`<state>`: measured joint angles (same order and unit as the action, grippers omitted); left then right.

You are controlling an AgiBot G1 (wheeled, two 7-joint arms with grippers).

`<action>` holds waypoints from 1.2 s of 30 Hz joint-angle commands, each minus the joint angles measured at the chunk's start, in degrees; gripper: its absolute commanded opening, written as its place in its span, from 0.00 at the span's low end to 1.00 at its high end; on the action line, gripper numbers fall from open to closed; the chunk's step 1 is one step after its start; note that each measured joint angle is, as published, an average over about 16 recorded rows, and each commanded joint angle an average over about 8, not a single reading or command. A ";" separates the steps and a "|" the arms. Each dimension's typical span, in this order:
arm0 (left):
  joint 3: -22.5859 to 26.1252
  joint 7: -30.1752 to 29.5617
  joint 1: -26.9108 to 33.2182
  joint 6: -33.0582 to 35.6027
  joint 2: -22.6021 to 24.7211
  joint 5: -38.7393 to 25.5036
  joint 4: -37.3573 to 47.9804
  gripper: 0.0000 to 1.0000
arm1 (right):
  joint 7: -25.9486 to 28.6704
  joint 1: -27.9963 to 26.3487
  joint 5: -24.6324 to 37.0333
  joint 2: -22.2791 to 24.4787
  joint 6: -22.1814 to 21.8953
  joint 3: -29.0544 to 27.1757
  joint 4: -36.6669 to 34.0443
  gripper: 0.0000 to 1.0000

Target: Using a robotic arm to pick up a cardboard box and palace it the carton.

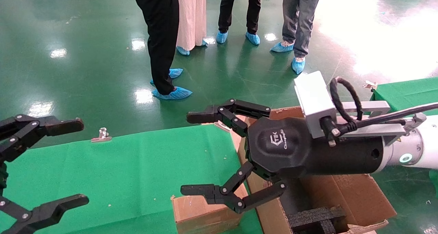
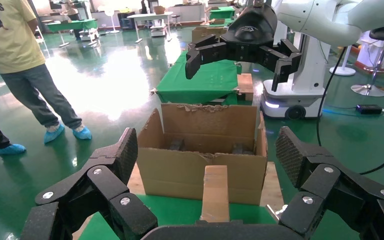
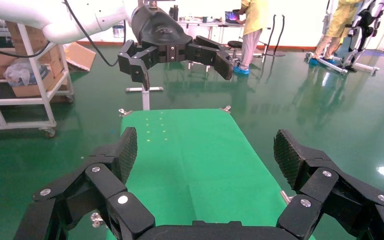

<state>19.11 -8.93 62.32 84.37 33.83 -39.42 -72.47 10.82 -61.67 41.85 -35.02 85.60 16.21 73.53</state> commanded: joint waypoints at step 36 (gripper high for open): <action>0.01 0.01 0.01 0.00 0.00 0.00 0.01 0.00 | 1.66 -7.45 11.09 -1.50 3.26 5.94 -1.41 1.00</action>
<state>19.12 -8.92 62.33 84.38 33.83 -39.42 -72.46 12.08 -69.16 52.90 -36.76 88.65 22.48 71.74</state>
